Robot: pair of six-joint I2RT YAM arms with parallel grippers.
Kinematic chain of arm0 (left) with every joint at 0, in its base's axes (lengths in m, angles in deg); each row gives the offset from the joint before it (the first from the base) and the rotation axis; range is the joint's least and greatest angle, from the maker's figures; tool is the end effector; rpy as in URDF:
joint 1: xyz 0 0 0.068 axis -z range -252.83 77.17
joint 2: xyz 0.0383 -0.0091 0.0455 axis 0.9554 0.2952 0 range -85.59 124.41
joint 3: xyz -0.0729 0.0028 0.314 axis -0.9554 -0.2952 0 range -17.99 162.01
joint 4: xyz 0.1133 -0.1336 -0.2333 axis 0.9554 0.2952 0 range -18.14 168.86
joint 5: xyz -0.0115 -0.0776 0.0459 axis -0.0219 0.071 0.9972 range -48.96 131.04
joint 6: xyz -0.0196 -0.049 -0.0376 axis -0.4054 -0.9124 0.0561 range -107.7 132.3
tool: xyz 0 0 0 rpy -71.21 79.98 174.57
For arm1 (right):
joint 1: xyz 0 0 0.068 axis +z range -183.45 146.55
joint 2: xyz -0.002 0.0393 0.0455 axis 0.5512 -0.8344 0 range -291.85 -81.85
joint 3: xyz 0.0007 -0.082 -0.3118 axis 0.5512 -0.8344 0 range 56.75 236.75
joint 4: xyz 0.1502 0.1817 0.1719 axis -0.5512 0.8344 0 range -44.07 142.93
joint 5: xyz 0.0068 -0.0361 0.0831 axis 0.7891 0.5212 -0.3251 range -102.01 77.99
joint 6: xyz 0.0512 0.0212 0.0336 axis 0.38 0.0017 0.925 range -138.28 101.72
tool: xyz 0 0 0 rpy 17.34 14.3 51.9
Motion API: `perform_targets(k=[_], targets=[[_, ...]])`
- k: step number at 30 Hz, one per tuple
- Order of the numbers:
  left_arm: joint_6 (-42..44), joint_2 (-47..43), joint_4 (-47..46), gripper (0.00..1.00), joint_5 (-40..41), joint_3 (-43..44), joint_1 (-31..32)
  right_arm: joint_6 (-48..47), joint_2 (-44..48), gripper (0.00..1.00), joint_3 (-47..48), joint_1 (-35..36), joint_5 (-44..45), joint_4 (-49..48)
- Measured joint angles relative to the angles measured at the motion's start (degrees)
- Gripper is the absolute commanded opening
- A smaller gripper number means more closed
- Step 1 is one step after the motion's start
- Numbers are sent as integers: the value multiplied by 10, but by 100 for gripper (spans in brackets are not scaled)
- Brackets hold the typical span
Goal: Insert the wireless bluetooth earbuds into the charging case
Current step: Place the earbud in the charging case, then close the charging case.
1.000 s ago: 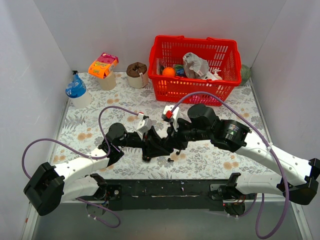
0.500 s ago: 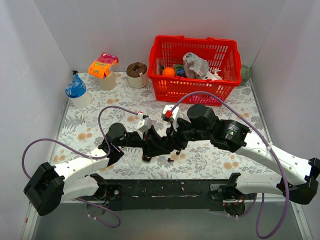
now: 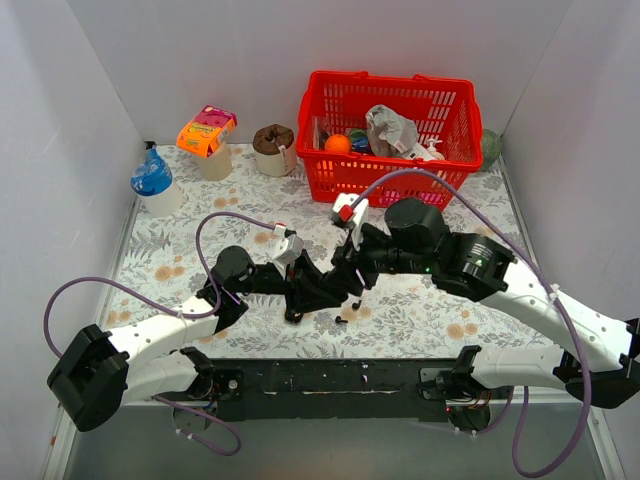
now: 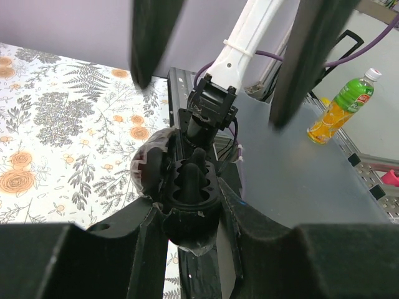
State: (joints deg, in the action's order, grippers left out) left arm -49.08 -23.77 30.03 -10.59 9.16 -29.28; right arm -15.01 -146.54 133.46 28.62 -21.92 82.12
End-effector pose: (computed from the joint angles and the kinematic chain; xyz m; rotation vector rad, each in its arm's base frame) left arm 0.1451 -0.1926 0.2960 0.6500 1.8028 -2.0056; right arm 0.1125 0.2309 0.4639 -1.1334 1.7713 0.8867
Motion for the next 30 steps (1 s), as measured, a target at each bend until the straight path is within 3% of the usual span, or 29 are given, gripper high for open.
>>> perform_targets(k=[4, 11, 14, 30], targets=[[0, -3, -3, 0, -1, -1, 0, 6, 19, 52, 39, -1, 49, -7], [2, -23, -7, 0, 12, -7, 0, 40, 63, 19, 18, -31, 154, -18], [7, -37, -7, 0, 26, -12, 0, 57, 52, 14, -6, -42, 165, -17], [35, -63, -2, 0, 82, -16, 0, 79, 8, 16, -43, -43, 72, -35]])
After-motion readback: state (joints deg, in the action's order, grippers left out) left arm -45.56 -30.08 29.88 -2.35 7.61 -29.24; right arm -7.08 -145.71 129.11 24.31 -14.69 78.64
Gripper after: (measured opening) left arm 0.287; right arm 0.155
